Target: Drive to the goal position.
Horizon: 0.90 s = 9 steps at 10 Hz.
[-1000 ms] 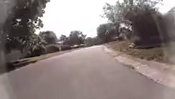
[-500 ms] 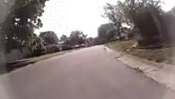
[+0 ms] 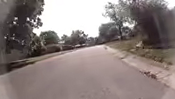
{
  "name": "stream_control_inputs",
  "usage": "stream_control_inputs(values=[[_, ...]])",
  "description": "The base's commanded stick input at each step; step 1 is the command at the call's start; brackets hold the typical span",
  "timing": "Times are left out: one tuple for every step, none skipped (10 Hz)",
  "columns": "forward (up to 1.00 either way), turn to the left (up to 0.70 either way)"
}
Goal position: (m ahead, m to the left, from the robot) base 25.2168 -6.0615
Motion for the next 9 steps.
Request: stream_control_inputs(values=[[0.69,0.03],[0.69,-0.03],[0.69,-0.15],[0.69,-0.3],[0.69,-0.24],[0.69,-0.08],[0.69,0.03],[0.69,0.03],[0.69,0.03]])
